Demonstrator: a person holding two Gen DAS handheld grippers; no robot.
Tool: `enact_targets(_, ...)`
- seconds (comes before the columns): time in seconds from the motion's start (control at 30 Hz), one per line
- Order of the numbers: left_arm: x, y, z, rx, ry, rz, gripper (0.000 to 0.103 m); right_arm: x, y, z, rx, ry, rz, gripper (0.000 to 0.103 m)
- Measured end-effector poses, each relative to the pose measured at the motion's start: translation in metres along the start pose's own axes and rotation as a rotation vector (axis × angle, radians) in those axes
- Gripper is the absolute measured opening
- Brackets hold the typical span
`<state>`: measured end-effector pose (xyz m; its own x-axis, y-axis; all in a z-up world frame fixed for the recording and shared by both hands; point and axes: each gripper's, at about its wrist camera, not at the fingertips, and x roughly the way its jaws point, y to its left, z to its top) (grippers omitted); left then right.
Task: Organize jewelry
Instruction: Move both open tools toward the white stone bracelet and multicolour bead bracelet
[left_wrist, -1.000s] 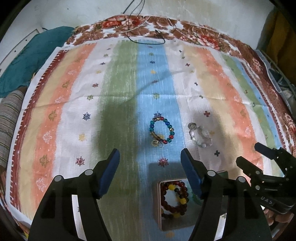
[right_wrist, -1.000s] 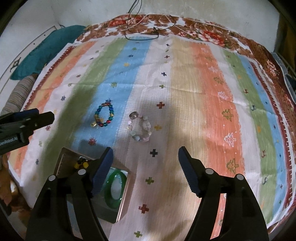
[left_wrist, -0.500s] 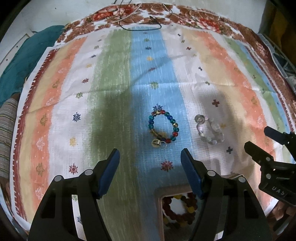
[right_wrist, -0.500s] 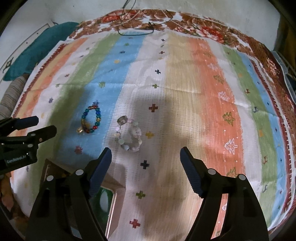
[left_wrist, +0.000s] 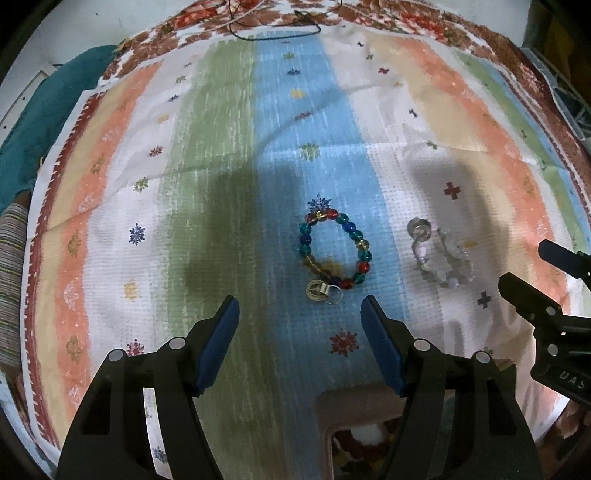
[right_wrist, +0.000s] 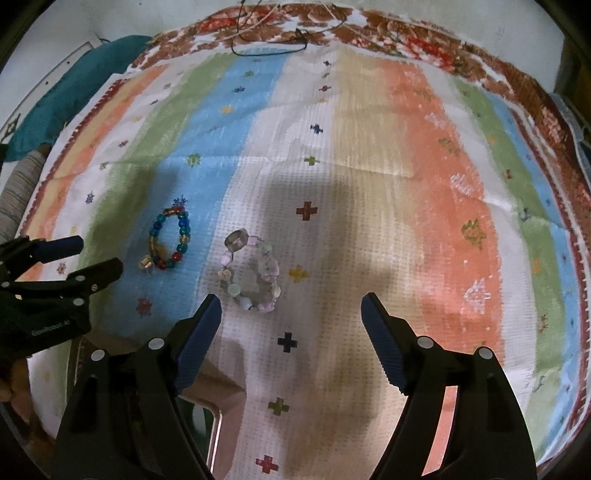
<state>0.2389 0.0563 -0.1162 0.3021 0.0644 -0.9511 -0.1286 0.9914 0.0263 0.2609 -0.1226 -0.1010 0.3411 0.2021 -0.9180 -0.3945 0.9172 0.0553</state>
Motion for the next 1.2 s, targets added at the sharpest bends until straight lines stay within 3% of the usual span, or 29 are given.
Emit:
enact_targets(0.77,0.045,0.003,0.015,-0.009,0.096,-0.057,0.068,0.045,-0.003,0.013,0.023,0.072,-0.017,0.078)
enact_targets(1.13,0.055,0.009,0.019,-0.011,0.118,-0.081,0.045,0.058,0.005,0.021,-0.005,0.085,-0.025,0.078)
enact_targets(1.2,0.054,0.012,0.017,-0.009,0.12,-0.094,0.038,0.062,0.007,0.02,-0.017,0.092,-0.036,0.065)
